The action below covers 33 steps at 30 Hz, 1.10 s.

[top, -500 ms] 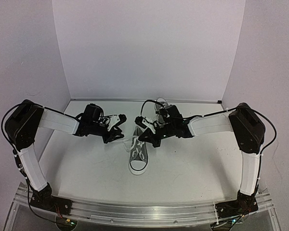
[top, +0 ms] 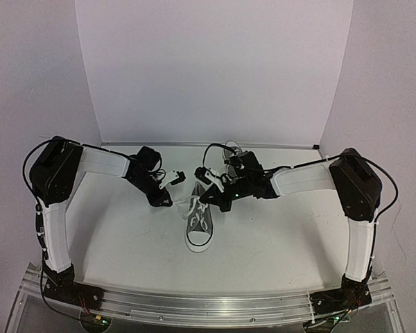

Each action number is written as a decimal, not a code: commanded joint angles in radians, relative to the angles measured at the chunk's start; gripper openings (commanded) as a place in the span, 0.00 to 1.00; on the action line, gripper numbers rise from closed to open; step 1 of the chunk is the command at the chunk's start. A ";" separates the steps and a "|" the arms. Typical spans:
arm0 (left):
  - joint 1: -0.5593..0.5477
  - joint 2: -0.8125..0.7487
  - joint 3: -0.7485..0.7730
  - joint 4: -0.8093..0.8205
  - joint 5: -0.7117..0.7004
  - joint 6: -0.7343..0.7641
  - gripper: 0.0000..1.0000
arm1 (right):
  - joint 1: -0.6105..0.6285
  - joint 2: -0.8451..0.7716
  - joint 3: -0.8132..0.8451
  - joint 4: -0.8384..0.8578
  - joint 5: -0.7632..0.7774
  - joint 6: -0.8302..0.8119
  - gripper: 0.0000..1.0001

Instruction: Tie the shoes

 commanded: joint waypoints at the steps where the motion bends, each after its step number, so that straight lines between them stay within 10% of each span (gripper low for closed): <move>1: 0.012 0.019 0.054 -0.122 0.009 0.002 0.33 | -0.001 -0.010 0.013 0.024 0.005 0.010 0.00; 14: 0.008 0.011 0.049 -0.157 -0.073 0.027 0.01 | -0.002 0.009 0.023 0.031 0.015 0.026 0.00; 33: -0.201 -0.450 -0.220 -0.070 0.013 -0.141 0.00 | -0.018 0.012 0.021 0.073 0.034 0.089 0.00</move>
